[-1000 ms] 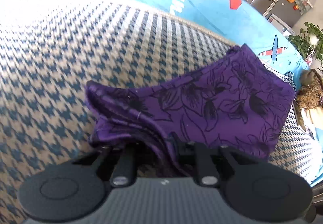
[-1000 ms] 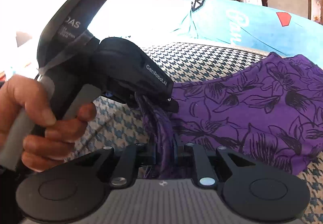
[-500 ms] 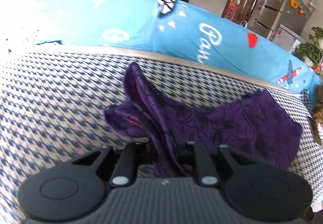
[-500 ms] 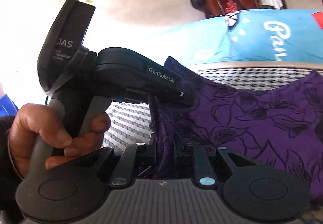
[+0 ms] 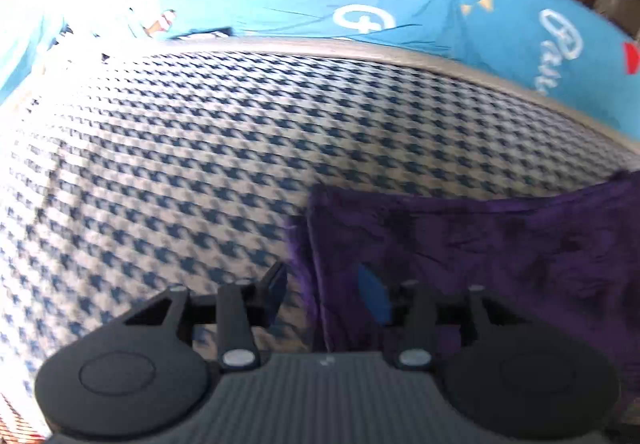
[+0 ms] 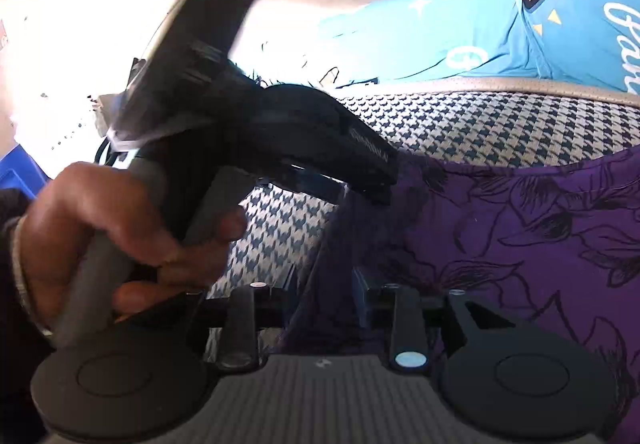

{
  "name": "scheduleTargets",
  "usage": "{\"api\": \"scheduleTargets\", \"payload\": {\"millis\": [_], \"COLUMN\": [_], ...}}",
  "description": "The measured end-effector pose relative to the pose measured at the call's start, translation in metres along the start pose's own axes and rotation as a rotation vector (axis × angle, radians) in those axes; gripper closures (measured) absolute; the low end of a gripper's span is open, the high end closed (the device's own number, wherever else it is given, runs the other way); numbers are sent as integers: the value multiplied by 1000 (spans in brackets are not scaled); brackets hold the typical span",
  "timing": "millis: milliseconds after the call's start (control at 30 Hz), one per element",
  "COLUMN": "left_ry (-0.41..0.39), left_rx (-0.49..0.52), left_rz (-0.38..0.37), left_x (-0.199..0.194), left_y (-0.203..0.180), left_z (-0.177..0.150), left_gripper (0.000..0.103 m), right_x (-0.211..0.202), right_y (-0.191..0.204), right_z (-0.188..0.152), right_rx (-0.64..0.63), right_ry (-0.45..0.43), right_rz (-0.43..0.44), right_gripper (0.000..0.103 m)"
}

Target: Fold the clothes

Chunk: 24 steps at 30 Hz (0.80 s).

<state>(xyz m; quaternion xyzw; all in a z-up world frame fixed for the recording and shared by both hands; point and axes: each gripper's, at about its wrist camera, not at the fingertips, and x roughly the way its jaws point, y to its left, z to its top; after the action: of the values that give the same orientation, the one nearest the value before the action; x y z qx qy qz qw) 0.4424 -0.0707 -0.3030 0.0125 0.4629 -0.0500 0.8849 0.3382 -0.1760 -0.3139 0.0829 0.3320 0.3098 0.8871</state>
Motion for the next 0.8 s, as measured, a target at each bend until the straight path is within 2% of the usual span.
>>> {"api": "scheduleTargets", "payload": {"millis": [67, 167, 333, 467, 800], "left_ry": [-27, -69, -98, -135, -116], "left_rx": [-6, -36, -20, -16, 40], "left_rz": [16, -18, -63, -96, -144], "left_x": [-4, -13, -25, -33, -31], "left_y": [3, 4, -4, -16, -38], "left_z": [2, 4, -1, 0, -9], "left_gripper": [51, 42, 41, 28, 26], "right_x": [-8, -21, -41, -65, -131], "right_y": [0, -6, -24, -32, -78], "right_z": [-3, -2, 6, 5, 2], "right_rx": [5, 11, 44, 74, 152], "right_ry": [-6, -26, -61, -78, -106], "right_rz": [-5, -31, -99, -162, -290], "right_gripper": [67, 66, 65, 61, 60]}}
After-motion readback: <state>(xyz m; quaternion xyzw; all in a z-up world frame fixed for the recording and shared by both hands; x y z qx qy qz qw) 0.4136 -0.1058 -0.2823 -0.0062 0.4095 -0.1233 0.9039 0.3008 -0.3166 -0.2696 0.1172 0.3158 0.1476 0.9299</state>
